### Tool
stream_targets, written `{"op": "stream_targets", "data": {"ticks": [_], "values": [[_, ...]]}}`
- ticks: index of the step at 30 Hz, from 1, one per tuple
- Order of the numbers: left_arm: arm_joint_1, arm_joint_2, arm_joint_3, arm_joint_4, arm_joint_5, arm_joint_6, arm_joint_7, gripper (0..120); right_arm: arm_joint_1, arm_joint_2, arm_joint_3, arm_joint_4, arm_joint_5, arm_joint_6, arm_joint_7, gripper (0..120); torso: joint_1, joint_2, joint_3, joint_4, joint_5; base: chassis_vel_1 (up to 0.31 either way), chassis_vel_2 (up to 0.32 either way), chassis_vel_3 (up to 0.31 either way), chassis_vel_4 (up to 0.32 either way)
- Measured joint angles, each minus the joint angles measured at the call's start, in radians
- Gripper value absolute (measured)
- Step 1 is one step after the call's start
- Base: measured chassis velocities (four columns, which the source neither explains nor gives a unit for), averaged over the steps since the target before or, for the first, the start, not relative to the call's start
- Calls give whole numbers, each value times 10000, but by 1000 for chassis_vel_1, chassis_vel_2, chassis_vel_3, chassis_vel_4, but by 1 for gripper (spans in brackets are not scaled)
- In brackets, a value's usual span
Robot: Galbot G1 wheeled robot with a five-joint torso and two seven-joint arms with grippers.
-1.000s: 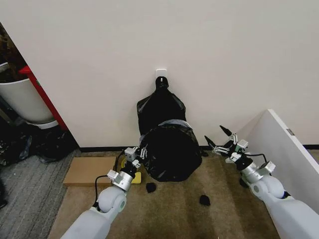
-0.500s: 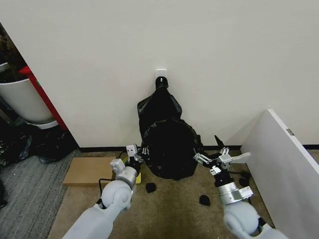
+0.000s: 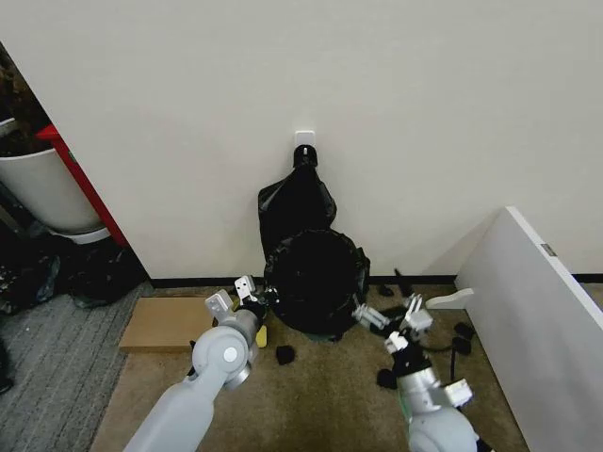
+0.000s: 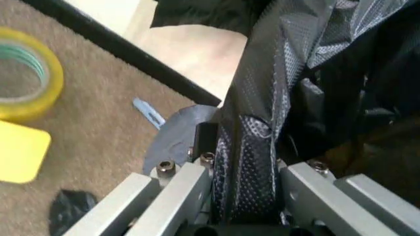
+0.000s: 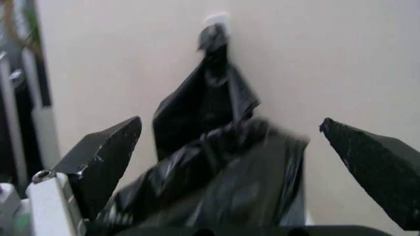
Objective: Place the garbage bag over the trash bin.
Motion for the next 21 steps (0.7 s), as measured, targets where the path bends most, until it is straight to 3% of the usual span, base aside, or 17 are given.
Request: {"op": "stream_targets", "data": {"ticks": [9,12,21], "values": [[-365,-50,-262,165,-451,192,-297,1,-77,-307,548,-976,-1542,423,-784,100,2,0,0,1,5,0,0,0,0],[-437,-40,-397,223,-491,196,-296,1,-143,-748,692,-1010,-1918,-48,-807,100,2,0,0,1,-1,0,0,0,0],[-309,-66,-390,107,-492,198,-237,1,45,-998,-139,-737,-1619,-937,-38,100,2,0,0,2,0,0,0,0,0]]}}
